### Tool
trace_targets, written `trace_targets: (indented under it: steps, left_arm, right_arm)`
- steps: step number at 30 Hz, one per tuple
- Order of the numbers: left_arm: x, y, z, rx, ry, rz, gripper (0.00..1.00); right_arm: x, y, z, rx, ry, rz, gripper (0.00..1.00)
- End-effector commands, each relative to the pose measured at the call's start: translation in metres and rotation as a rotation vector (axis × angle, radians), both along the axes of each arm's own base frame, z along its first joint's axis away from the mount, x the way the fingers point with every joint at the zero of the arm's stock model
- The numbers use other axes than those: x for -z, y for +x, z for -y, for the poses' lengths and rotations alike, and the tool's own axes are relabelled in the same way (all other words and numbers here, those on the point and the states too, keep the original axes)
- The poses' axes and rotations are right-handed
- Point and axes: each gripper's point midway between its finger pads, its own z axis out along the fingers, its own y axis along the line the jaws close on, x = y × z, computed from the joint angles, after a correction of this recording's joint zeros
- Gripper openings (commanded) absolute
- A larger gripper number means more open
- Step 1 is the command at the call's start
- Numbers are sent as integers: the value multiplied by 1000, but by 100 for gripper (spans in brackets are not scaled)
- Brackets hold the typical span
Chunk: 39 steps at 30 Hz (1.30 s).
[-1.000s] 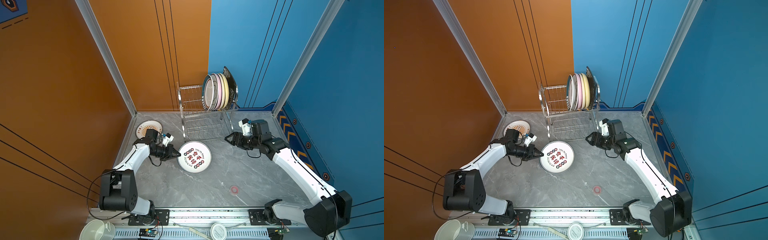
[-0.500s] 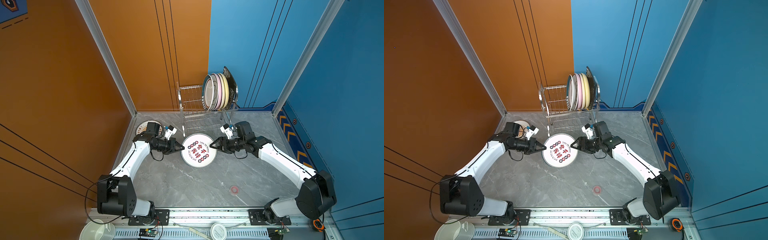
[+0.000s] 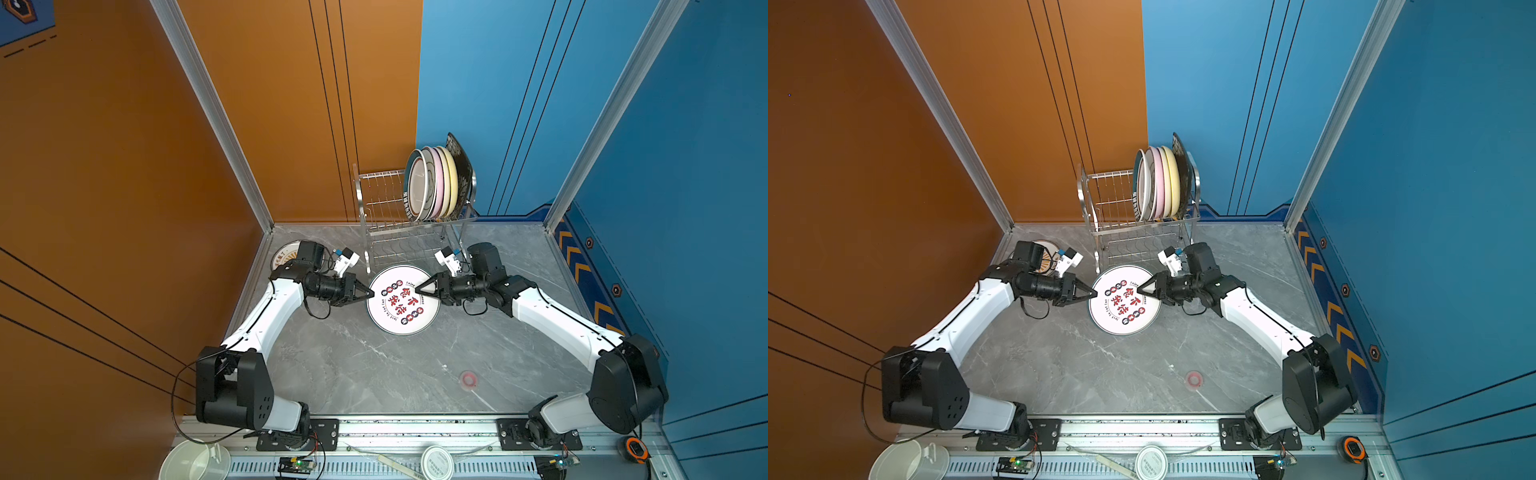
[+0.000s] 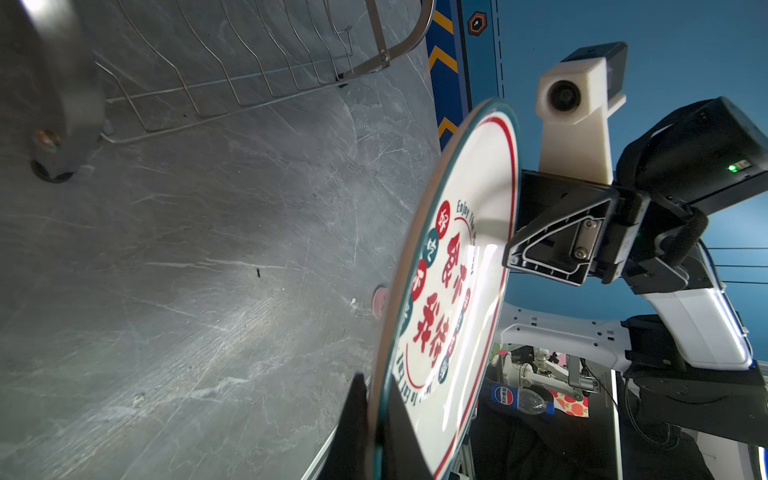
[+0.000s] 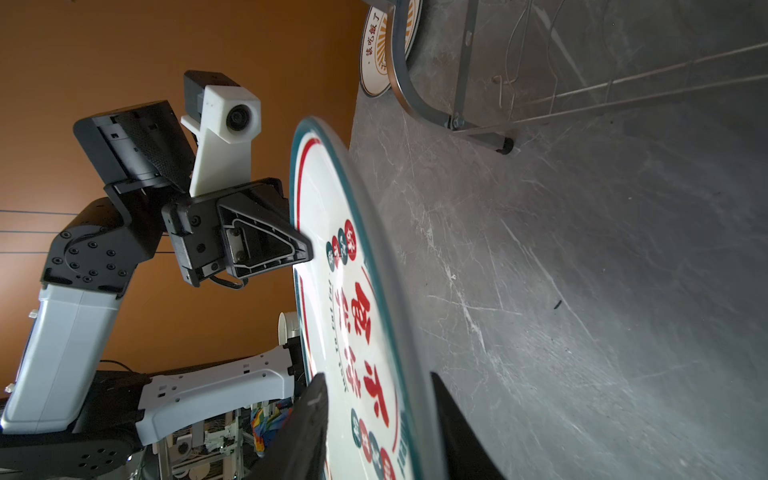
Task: Load the plates into the dish rack
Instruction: 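Grasp the lettered plate's rim with the right gripper and open the left gripper, then carry the lettered plate with the right gripper to the rack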
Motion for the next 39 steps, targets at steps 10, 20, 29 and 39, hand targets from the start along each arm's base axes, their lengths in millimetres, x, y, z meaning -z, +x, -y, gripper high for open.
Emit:
trace_targets:
  steps: [10,20,29,39]
  left_arm:
    - [-18,3,3,12,-63,0,2]
    - [-21,20,-31,-127,-20,14,72]
    - [-7,44,-59,-239,128,44,85]
    - [3,52,-67,-266,205,74,98]
  right_arm:
    - [-7,-1,-5,-5,29,6,0]
    - [-42,-2,31,155,-191,147,0]
    - [-105,-7,62,350,-450,350,0]
    - [-195,1,52,485,-536,578,0]
